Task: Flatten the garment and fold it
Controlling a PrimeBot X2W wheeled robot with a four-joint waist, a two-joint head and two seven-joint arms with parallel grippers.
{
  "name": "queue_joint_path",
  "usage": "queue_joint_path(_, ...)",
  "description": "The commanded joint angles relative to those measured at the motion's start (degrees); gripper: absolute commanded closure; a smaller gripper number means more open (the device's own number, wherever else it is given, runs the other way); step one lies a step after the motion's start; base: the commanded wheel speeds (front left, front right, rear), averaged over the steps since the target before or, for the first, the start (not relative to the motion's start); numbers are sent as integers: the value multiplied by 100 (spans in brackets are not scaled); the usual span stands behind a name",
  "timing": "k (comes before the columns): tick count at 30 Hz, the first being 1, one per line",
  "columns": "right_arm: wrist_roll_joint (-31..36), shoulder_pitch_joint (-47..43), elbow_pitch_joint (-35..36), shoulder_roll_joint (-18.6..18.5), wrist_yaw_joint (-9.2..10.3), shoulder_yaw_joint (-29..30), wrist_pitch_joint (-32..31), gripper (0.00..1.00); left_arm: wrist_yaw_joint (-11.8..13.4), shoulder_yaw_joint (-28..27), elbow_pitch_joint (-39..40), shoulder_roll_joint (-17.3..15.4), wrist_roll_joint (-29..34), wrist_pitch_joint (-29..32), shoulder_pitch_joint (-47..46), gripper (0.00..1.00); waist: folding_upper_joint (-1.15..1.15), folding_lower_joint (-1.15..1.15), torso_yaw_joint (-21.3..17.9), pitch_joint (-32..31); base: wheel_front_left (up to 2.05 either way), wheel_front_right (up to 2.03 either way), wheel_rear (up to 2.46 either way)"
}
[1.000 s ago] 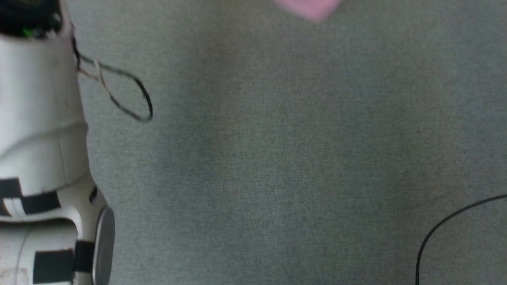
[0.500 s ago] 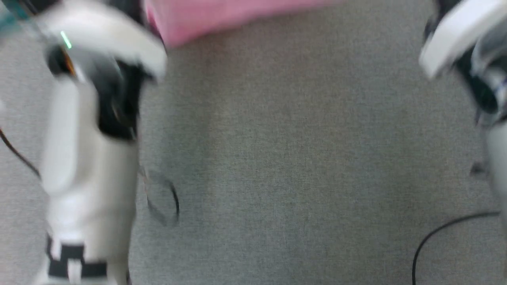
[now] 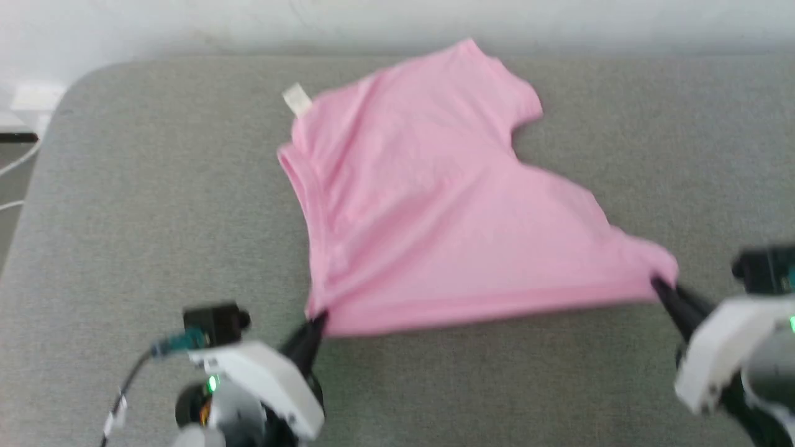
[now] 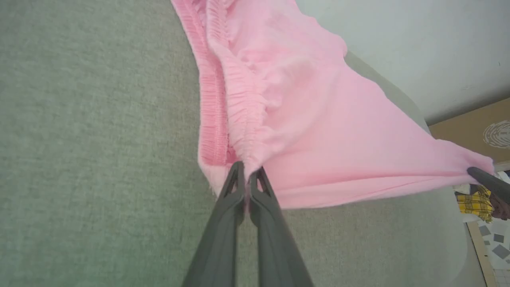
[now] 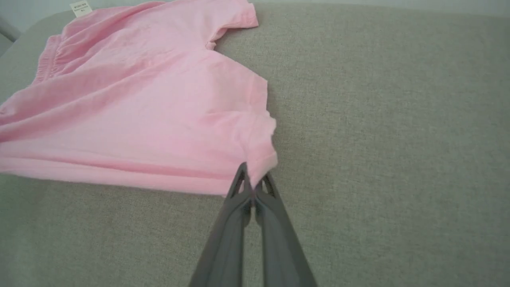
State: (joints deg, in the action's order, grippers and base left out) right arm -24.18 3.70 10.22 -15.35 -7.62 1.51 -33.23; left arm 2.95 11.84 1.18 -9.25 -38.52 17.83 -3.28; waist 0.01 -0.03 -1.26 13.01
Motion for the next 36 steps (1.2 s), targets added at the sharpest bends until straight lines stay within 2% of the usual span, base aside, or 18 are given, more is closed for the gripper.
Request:
queue_joint_path(1,67,-223,137,101,13,169,-81,100,67,11,134,-58,-11,58,206,100,-1,3,136,-223,0,0,0)
queue_joint_path(5,238,-1148,686,570,13,617,-610,100,308,211,721,-213,128,399,962,100,-1,3,200,-306,0,0,0)
queue_joint_path(7,351,-1499,938,730,13,782,-901,100,445,309,1019,-309,228,592,1261,100,-1,3,226,-340,0,0,0)
queue_joint_path(10,639,-1822,1347,890,13,1047,-1244,100,580,361,1515,-281,159,723,1614,100,-1,3,263,-374,0,0,0)
queue_joint_path(14,817,-1633,1791,1014,13,1071,-1212,100,710,404,1903,-224,301,633,1679,100,-1,3,319,-386,0,0,0)
queue_joint_path(17,1003,-1198,1826,1017,13,1023,-922,100,748,434,1983,43,300,426,1376,100,-1,3,408,-353,0,0,0)
queue_joint_path(24,1070,458,963,477,13,329,-409,100,767,503,1510,241,681,138,265,100,-1,3,620,-50,0,0,0)
queue_joint_path(36,988,3574,-1821,-349,13,-476,424,100,854,448,-172,594,544,-863,-1665,100,-1,3,1298,1079,0,0,0)
